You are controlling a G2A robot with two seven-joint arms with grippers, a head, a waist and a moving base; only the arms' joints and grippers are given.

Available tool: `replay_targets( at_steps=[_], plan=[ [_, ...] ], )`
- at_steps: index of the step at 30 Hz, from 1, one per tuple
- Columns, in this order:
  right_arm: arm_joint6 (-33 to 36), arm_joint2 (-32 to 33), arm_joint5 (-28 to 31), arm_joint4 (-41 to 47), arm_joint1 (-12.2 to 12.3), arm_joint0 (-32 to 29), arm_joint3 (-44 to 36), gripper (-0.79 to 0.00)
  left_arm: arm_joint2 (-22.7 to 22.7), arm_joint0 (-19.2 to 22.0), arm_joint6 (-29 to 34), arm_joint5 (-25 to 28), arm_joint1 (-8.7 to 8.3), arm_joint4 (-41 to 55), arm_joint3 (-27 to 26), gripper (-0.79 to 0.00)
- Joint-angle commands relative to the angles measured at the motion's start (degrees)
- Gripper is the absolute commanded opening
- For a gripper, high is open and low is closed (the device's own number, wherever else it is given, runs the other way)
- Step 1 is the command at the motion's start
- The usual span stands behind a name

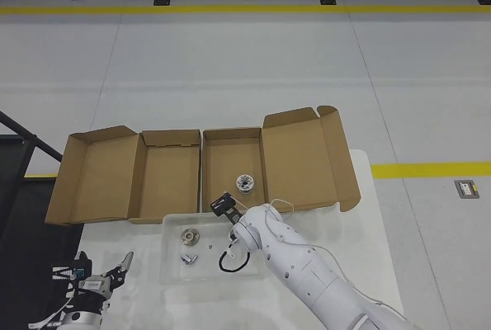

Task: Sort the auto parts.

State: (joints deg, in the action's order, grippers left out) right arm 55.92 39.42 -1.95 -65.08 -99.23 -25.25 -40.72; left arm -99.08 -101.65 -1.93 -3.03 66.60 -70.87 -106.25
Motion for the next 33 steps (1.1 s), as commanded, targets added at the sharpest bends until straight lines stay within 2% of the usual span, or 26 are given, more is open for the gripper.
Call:
replay_targets(
  at_steps=[1,3,5,10,11,12,19,22,24,25,33],
  plan=[
    [-0.31,0.01,1.0,0.23,-0.18,0.07,0.62,-0.489,0.0,0.0,0.0,0.0,0.0,0.0,0.0,0.0],
    [-0.32,-0.04,2.23,0.48,-0.4,0.25,1.19,-0.499,0.0,0.0,0.0,0.0,0.0,0.0,0.0,0.0],
    [-0.39,0.05,3.32,0.87,-0.59,0.49,1.68,-0.576,0.0,0.0,0.0,0.0,0.0,0.0,0.0,0.0],
    [0.8,0.3,6.35,2.07,-1.02,1.1,3.09,-0.686,0.0,0.0,0.0,0.0,0.0,0.0,0.0,0.0],
    [0.84,0.38,6.82,2.27,-1.1,1.26,3.57,-0.714,0.0,0.0,0.0,0.0,0.0,0.0,0.0,0.0],
    [0.94,0.44,7.19,2.45,-1.18,1.42,4.08,-0.785,0.0,0.0,0.0,0.0,0.0,0.0,0.0,0.0],
    [1.5,0.5,10.43,3.58,-1.85,2.44,6.96,-0.785,0.0,0.0,0.0,0.0,0.0,0.0,0.0,0.0],
    [1.76,0.34,11.06,3.68,-2.19,2.84,7.83,-0.705,0.0,0.0,0.0,0.0,0.0,0.0,0.0,0.0],
    [1.79,0.19,11.57,3.79,-2.44,3.01,8.27,-0.727,0.0,0.0,0.0,0.0,0.0,0.0,0.0,0.0],
    [1.93,0.11,11.86,3.86,-2.57,3.11,8.58,-0.782,0.0,0.0,0.0,0.0,0.0,0.0,0.0,0.0],
    [0.23,-0.39,13.37,3.5,-3.43,4.08,9.76,-0.785,0.0,0.0,0.0,0.0,0.0,0.0,0.0,0.0]
  ],
)
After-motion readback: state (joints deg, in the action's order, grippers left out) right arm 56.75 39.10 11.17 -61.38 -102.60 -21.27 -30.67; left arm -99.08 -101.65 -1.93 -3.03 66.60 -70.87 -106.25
